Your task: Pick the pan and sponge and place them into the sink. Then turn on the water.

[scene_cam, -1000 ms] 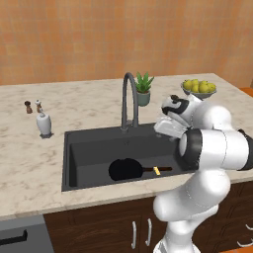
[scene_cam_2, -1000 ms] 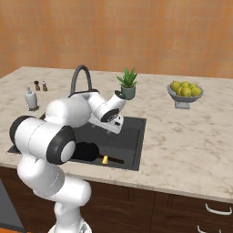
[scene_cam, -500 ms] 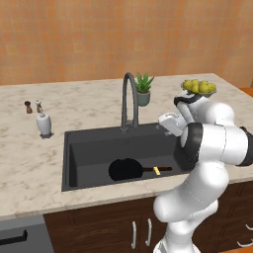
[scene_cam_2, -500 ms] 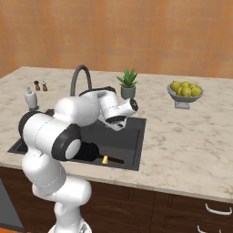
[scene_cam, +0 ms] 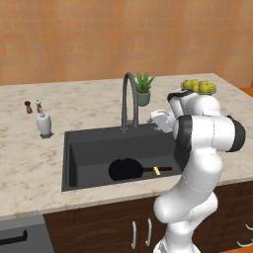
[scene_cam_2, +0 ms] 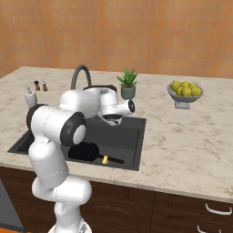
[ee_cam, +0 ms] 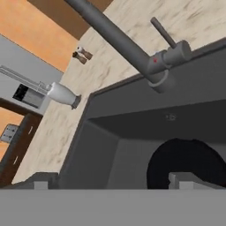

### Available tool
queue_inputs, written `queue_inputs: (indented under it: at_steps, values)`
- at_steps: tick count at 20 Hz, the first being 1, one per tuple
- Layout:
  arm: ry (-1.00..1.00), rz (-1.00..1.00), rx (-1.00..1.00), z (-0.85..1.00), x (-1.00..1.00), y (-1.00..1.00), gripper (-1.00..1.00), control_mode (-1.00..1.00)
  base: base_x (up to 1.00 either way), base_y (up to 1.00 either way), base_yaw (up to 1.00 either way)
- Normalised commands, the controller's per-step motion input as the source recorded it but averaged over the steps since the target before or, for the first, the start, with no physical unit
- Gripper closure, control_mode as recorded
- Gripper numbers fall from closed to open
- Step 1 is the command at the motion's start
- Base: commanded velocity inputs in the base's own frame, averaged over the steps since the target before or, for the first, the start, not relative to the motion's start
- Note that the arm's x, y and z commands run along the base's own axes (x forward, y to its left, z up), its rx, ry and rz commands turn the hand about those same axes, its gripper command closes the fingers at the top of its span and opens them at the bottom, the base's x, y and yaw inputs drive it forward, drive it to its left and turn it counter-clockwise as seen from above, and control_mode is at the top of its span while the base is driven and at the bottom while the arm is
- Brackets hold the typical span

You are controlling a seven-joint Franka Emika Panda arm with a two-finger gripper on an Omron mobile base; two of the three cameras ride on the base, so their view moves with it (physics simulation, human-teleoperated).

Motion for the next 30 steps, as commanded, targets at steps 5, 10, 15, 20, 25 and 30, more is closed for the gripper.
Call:
queue_inputs:
  at_steps: [5,10,15,20,25,30]
  values:
    - [0.02,0.00,0.03,0.00,0.56,0.01,-1.00,-1.00,0.00,0.00,0.00]
    - [0.00,-0.02,0.00,-0.11,0.56,0.02,-1.00,-1.00,0.00,0.00,0.00]
    - [0.00,0.00,0.00,-0.19,0.42,0.01,-1.00,-1.00,0.00,0.00,0.00]
    - [0.00,0.00,0.00,-0.24,0.37,0.19,-1.00,-1.00,0.00,0.00,0.00]
    - [0.00,0.00,0.00,-0.09,0.35,0.07,-1.00,-1.00,0.00,0.00,0.00]
    - [0.00,0.00,0.00,-0.16,0.35,0.03,-1.00,-1.00,0.00,0.00,0.00]
